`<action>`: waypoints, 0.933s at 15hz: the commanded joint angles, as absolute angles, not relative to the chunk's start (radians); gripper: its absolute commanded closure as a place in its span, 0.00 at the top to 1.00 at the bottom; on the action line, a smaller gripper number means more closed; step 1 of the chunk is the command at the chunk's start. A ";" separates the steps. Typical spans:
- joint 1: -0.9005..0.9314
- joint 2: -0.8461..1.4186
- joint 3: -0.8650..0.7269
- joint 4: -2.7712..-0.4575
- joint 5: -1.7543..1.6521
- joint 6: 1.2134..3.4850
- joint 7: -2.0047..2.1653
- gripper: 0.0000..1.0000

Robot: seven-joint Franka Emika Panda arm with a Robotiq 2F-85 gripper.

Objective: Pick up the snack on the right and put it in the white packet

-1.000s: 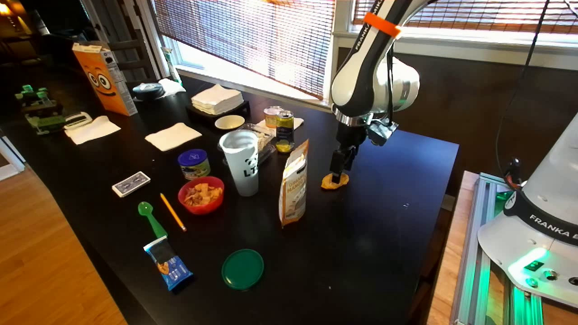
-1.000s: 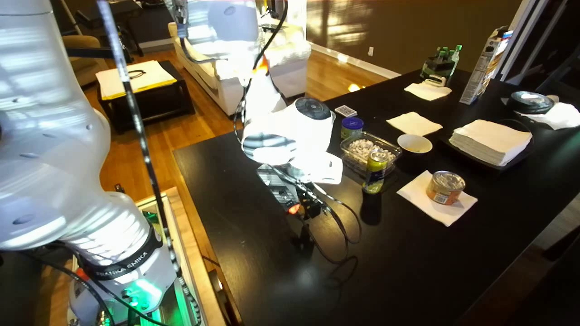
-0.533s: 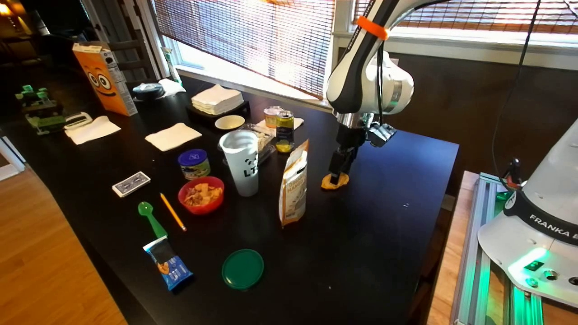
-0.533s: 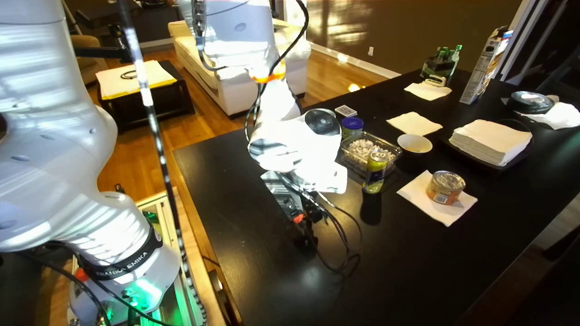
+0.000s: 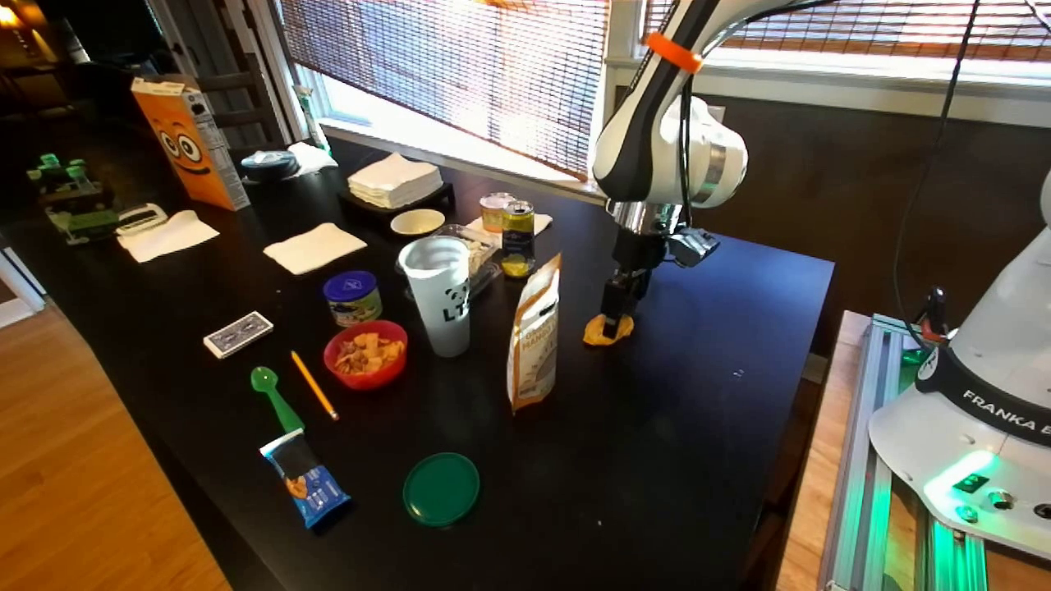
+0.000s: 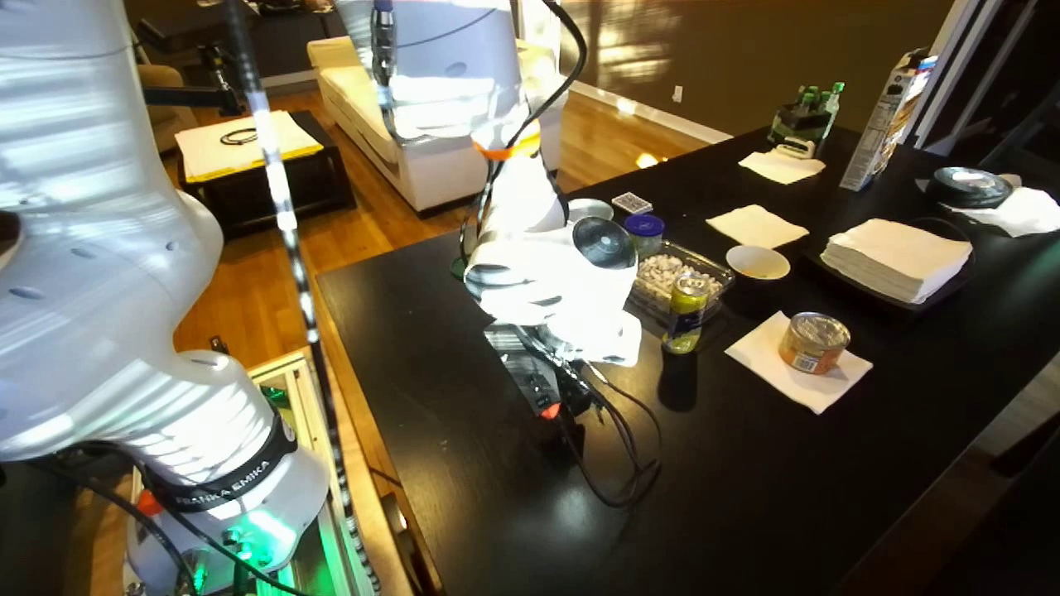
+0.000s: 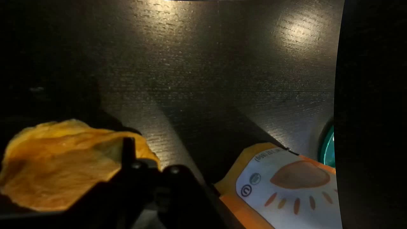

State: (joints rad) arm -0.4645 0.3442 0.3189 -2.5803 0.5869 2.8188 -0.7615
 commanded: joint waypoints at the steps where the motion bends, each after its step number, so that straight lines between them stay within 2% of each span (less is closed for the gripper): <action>1: -0.510 0.380 0.353 -2.552 0.627 2.787 -0.814 0.44; 5: -0.544 0.377 0.378 -2.542 0.630 2.744 -0.829 0.30; 6: -0.497 0.367 0.335 -2.536 0.675 2.720 -0.865 0.27; 7: -0.495 0.363 0.330 -2.536 0.692 2.715 -0.880 0.29; 9: -0.556 0.357 0.382 -2.544 0.695 2.714 -0.895 0.23; 10: -0.565 0.348 0.393 -2.548 0.706 2.710 -0.904 0.18; 11: -0.573 0.328 0.406 -2.555 0.722 2.699 -0.913 0.07; 12: -0.577 0.307 0.417 -2.563 0.729 2.688 -0.918 0.03; 14: -0.463 0.239 0.334 -2.580 0.794 2.666 -0.941 0.02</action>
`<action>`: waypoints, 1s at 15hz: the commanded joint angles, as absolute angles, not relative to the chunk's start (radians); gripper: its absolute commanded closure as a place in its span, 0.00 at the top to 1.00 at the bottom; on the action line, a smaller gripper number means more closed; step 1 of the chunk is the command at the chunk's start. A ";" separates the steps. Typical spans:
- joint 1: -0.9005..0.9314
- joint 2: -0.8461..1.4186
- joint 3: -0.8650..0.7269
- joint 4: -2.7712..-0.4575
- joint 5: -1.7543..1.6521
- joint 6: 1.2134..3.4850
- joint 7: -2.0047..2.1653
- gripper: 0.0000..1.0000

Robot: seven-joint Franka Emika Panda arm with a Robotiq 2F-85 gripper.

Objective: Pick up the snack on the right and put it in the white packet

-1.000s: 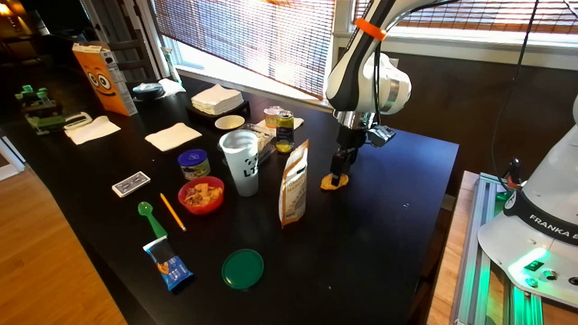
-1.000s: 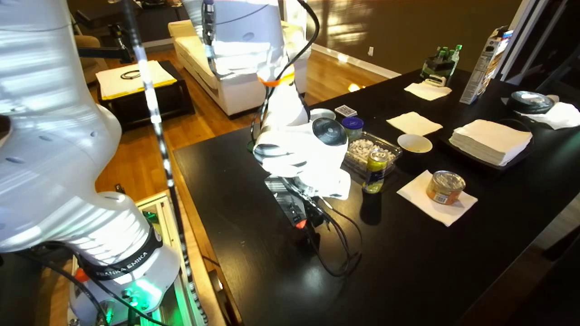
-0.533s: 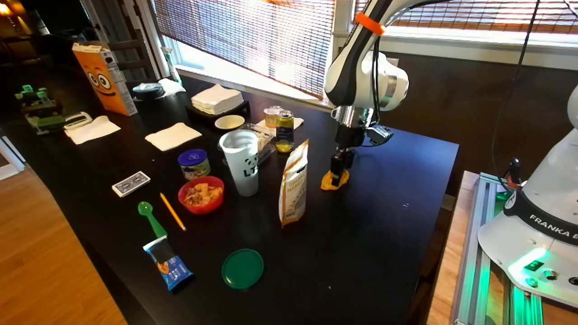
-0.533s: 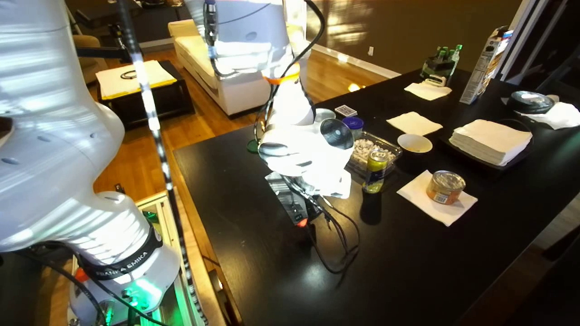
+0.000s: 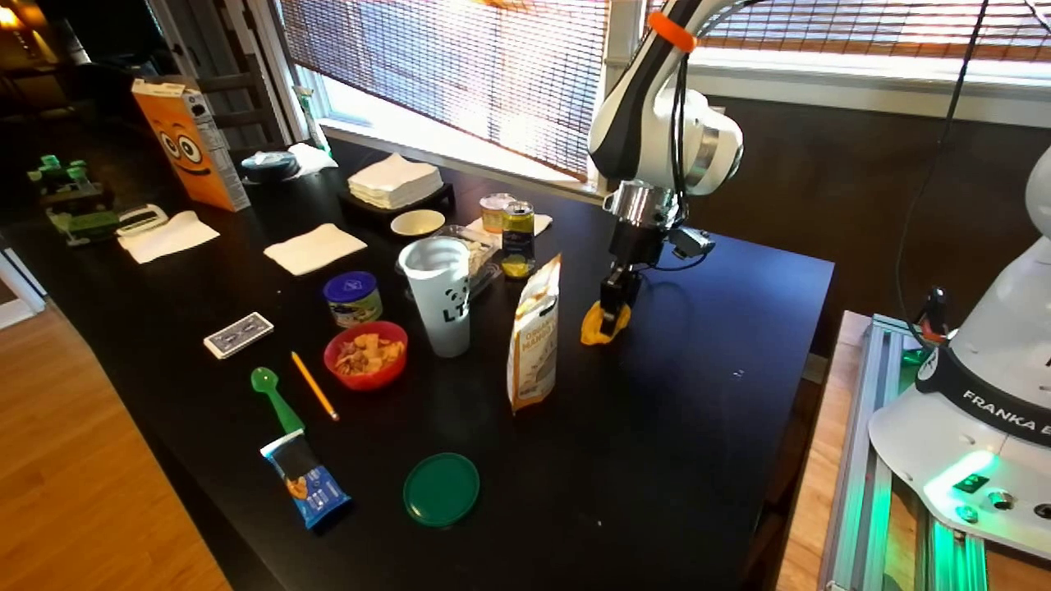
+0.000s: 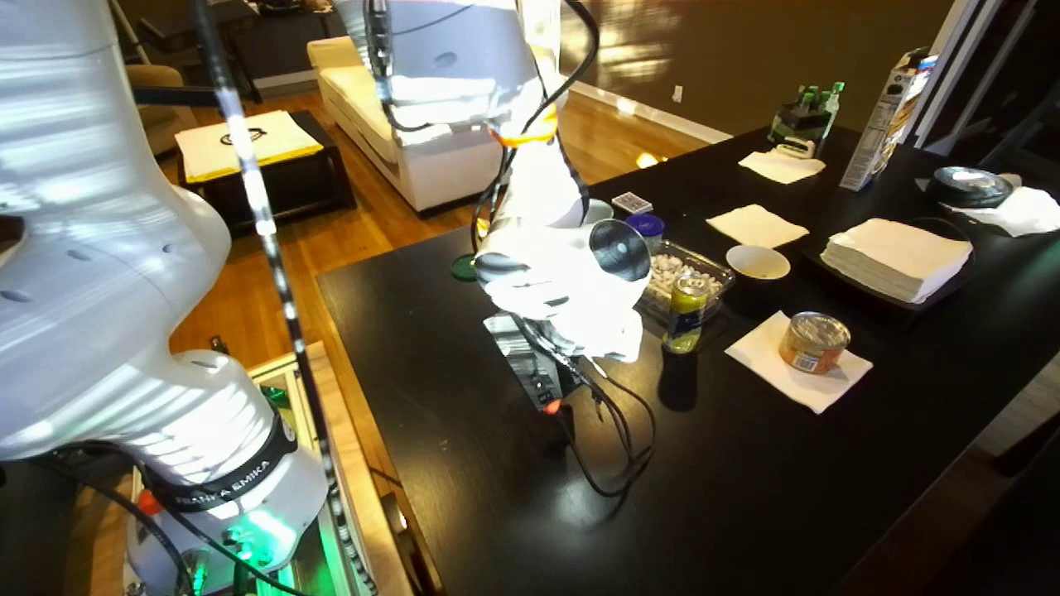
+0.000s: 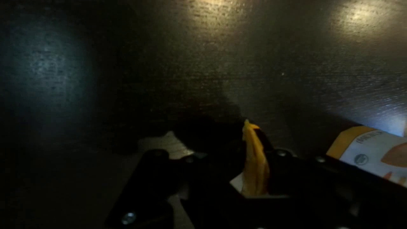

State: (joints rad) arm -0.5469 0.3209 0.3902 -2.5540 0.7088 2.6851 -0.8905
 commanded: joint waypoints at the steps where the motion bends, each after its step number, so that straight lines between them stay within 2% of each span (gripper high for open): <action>1: -0.426 0.205 0.311 -2.594 0.802 2.666 -0.942 0.03; 7: -0.190 -0.030 0.184 -2.708 0.695 2.654 -0.818 0.03; 11: -0.082 -0.214 0.128 -2.813 0.392 2.646 -0.580 0.03; 12: -0.150 -0.272 0.216 -2.850 0.310 2.638 -0.552 0.03; 13: -0.248 -0.232 0.318 -2.759 0.227 2.597 -0.507 0.03; 15: -0.225 -0.374 0.313 -2.767 0.083 2.487 -0.436 0.03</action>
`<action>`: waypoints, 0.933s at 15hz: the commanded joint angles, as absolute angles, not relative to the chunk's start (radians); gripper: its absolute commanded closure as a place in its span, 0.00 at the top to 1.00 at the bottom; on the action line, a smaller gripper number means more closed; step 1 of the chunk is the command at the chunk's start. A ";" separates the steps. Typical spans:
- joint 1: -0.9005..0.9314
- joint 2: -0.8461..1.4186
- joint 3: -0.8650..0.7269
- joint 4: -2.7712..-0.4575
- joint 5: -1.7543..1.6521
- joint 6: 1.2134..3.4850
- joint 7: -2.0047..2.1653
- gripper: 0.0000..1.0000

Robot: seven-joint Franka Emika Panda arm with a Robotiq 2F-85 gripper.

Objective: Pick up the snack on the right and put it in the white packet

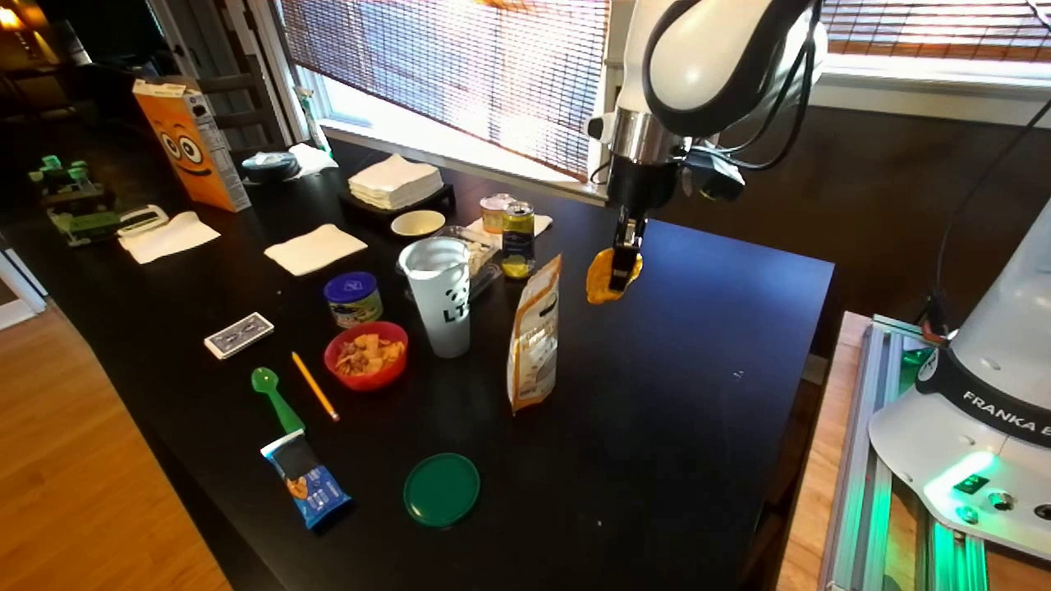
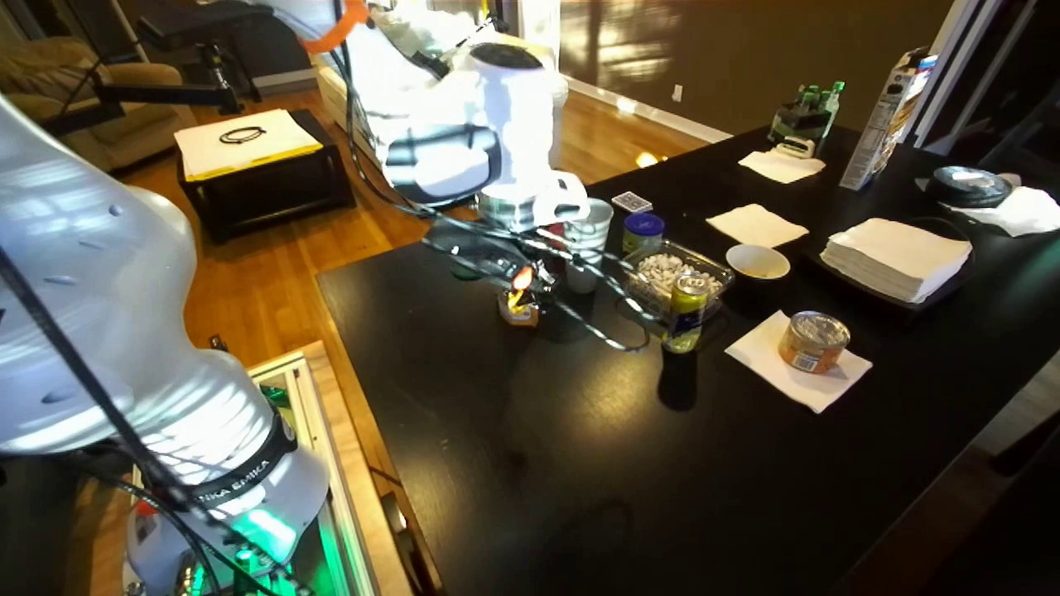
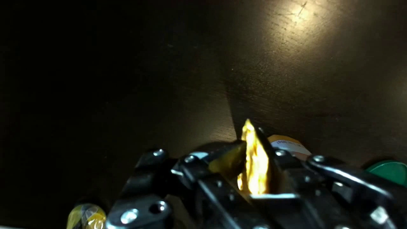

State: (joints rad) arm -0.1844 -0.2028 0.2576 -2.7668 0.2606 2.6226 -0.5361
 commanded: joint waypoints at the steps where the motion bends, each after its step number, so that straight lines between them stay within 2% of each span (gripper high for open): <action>1: -0.111 -0.411 0.212 -2.757 -0.008 2.448 -0.396 0.03; 8: 0.098 -0.580 0.123 -2.709 -0.217 2.297 -0.496 0.03; 14: 0.259 -0.539 0.057 -2.673 -0.215 2.329 -0.719 0.03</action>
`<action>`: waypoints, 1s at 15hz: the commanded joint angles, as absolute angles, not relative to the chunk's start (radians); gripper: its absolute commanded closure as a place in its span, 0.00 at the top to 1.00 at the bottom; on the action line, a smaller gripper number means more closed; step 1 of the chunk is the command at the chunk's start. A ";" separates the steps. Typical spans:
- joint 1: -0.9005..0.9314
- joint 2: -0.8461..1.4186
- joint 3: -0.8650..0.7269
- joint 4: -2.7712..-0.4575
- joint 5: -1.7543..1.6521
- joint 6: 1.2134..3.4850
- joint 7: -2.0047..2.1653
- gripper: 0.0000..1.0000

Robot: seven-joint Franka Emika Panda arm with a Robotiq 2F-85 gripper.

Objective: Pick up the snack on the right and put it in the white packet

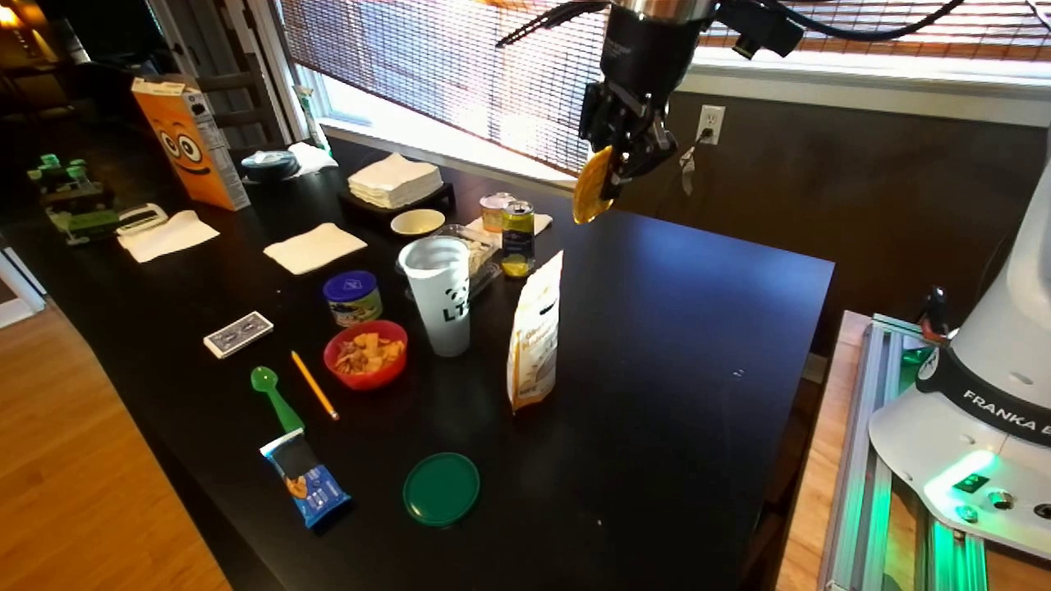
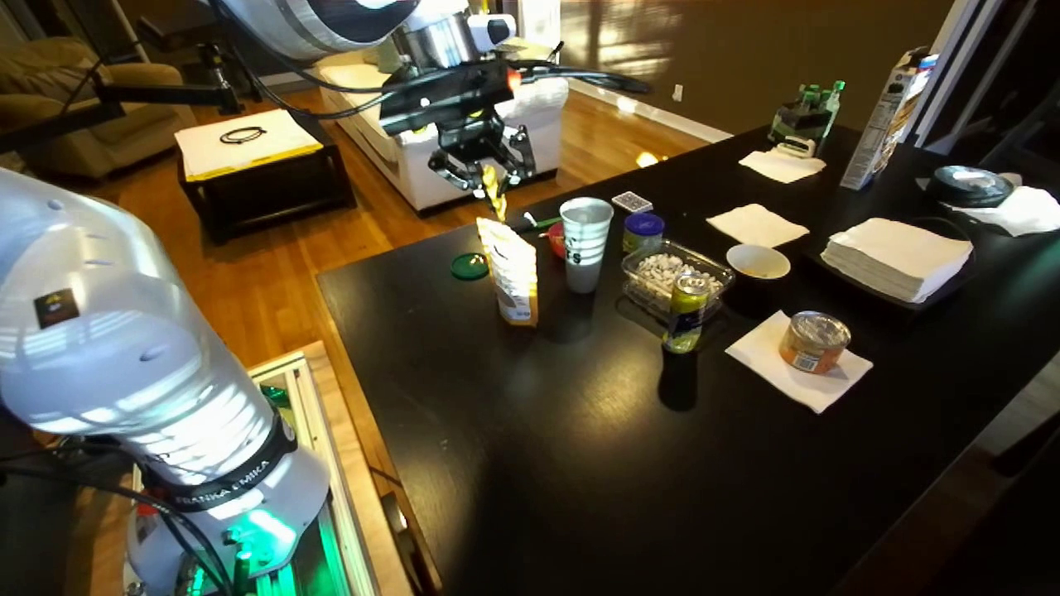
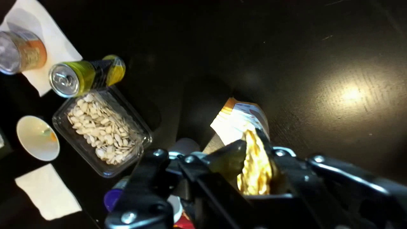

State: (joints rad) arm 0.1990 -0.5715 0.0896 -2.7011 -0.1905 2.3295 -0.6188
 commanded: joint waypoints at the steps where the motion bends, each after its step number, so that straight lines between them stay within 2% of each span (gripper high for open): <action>1: 0.267 -0.524 0.060 -2.666 -0.221 2.333 -0.743 0.03; 15: 0.271 -0.238 0.085 -2.503 -0.209 2.384 -1.040 0.03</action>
State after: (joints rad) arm 0.2808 -0.2919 0.0798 -2.5497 -0.2056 2.3895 -0.9851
